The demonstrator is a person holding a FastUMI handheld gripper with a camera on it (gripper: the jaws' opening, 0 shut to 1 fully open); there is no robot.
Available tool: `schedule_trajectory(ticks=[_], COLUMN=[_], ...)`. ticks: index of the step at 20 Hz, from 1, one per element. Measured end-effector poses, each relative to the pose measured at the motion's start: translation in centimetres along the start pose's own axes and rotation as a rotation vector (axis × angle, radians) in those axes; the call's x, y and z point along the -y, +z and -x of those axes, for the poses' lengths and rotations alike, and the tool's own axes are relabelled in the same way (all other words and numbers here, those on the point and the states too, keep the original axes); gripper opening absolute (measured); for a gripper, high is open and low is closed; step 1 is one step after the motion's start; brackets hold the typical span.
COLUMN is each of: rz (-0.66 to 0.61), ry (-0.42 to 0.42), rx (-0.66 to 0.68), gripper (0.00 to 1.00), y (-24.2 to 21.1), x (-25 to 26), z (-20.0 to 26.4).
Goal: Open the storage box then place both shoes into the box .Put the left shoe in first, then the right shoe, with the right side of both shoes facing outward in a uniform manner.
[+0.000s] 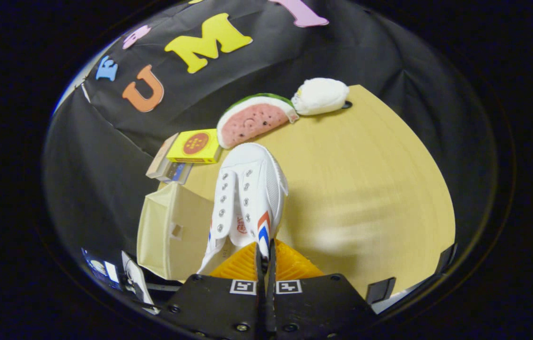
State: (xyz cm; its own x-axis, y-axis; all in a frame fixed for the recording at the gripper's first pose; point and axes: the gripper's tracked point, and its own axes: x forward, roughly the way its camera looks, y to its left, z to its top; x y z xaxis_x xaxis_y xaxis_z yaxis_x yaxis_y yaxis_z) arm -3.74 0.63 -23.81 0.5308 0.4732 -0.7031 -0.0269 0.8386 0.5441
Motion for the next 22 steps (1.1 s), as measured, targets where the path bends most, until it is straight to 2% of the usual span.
schedule_trajectory(ticks=[6,11,16,22], rz=[0.032,0.071,0.078,0.097], ry=[0.067,0.075,0.009,-0.106], rx=[0.049,0.066,0.056,0.05], gripper=[0.0,0.0,0.0,0.0], y=[-1.3,-3.3,-5.3,-7.7], x=[-12.2,-19.6,-21.8,-20.8], z=[0.7,-1.4,-5.0,-7.8])
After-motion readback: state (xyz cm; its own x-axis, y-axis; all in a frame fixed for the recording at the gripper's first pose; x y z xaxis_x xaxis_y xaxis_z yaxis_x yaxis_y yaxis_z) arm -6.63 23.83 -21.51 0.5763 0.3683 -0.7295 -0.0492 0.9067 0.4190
